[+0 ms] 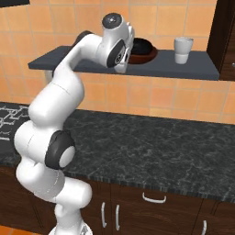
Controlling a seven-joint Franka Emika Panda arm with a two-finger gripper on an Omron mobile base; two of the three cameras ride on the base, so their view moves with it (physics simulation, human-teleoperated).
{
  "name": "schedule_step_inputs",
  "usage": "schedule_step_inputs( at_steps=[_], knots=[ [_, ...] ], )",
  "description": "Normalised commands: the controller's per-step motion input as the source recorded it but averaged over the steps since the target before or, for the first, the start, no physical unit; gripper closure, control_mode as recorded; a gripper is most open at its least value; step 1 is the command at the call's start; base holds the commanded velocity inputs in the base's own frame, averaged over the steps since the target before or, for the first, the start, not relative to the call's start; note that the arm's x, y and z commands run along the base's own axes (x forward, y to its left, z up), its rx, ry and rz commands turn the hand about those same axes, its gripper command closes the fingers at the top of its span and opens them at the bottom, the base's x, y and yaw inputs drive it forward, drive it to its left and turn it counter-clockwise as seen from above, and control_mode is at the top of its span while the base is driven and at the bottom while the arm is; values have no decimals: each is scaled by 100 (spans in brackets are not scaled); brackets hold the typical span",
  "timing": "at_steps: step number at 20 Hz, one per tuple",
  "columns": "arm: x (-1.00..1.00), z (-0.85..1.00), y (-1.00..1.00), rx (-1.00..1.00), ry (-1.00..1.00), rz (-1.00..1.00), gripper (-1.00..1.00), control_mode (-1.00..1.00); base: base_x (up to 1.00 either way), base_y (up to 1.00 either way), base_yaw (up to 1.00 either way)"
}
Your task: Pick up the bowls on the counter and stack them on top of one another in the open cabinet. Place the smaller bowl on top of the larger bowl.
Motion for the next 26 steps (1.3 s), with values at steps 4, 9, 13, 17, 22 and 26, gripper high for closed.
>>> schedule_step_inputs(
  at_steps=[4,9,13,17,22,26],
  knots=[
    [100,0,3,0,4,0,100,-100,0,0,0],
    [13,0,0,0,1,0,-100,-100,0,0,0],
    [-92,-3,0,0,-23,0,-100,-100,0,0,0],
    [-100,-18,3,2,-46,0,-100,-100,0,0,0],
    [-100,-60,0,3,-37,0,-100,-100,0,0,0],
    [-100,-100,0,-1,-28,0,-100,-100,0,0,0]
  ],
)
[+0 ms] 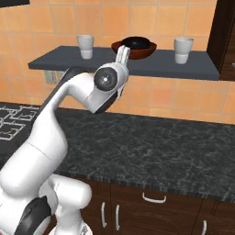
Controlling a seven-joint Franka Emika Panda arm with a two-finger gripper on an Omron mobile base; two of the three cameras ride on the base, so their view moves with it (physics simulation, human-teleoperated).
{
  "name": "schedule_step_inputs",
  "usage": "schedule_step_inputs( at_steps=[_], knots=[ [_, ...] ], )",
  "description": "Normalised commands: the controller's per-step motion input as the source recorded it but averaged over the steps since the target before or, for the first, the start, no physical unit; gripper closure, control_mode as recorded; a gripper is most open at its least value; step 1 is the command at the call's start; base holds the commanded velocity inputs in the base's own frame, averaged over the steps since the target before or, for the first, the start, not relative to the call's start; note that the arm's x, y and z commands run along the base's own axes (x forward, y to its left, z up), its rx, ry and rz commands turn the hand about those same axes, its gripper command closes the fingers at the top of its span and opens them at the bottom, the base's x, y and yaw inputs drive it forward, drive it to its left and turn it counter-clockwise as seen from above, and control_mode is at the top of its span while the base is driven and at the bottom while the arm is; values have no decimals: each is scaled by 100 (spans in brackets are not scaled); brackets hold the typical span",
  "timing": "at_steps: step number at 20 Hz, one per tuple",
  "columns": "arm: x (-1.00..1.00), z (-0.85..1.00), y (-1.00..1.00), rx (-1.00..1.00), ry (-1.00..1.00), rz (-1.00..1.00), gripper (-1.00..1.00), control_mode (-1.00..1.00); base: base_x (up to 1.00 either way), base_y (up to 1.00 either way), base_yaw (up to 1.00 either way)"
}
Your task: Pick up the bowls on the counter and stack them on top of one another in the open cabinet. Place the smaller bowl on top of the larger bowl.
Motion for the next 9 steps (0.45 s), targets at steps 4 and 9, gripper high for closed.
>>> schedule_step_inputs(
  at_steps=[4,9],
  knots=[
    [-100,-100,0,-2,-21,0,-100,-100,0,0,0],
    [-20,-8,3,4,3,0,-100,-100,0,0,0]
  ],
)
